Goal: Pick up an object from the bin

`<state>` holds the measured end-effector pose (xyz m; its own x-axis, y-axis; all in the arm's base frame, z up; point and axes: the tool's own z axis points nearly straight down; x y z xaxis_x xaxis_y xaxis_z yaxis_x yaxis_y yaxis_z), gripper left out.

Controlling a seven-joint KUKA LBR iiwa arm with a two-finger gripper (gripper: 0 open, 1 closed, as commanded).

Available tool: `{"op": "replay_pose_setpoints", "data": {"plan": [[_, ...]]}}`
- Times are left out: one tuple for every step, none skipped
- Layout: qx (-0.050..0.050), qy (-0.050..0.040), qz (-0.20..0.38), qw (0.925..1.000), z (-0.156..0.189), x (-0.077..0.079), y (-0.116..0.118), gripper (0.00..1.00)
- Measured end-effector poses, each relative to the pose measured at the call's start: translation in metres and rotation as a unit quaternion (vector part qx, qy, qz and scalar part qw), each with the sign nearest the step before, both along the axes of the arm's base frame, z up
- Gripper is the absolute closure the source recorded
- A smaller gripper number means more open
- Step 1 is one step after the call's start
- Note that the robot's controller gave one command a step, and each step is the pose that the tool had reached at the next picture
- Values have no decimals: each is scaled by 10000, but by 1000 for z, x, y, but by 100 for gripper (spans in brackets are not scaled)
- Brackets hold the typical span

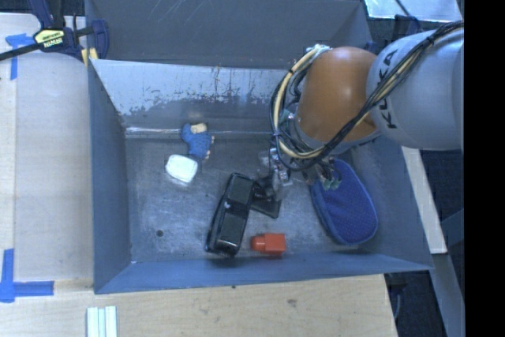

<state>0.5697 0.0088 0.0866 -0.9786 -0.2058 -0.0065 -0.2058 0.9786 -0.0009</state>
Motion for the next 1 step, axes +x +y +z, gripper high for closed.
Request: {"op": "replay_pose_setpoints", "data": {"plan": [[-4,-23,-13,10000,72,2,0,100]]}}
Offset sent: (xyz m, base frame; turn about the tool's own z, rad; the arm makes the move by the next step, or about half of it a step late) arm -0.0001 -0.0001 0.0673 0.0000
